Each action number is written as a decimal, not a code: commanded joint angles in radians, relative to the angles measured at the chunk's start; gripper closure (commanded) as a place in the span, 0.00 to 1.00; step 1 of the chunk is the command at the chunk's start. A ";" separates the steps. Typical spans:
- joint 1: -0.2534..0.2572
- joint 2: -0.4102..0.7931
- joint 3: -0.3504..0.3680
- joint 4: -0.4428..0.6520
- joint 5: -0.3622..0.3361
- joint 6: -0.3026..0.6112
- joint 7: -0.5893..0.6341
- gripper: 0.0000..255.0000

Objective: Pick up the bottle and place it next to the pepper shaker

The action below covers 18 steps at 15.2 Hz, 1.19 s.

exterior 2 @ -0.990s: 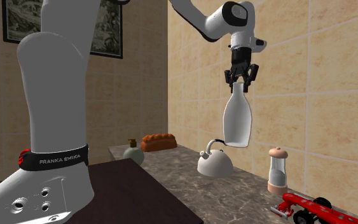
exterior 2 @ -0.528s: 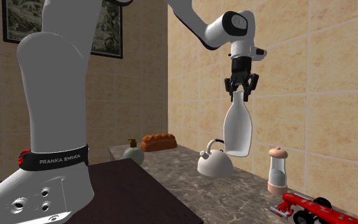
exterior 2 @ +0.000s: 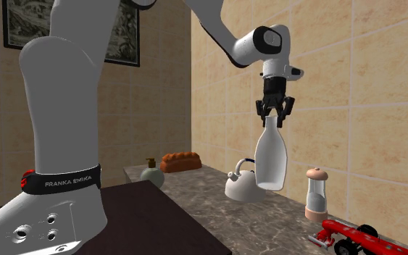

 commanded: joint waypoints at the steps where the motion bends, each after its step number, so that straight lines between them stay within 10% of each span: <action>1: -0.001 0.010 0.000 -0.016 0.001 0.027 -0.001 1.00; 18: -0.004 0.125 0.004 -0.096 0.012 0.222 -0.006 1.00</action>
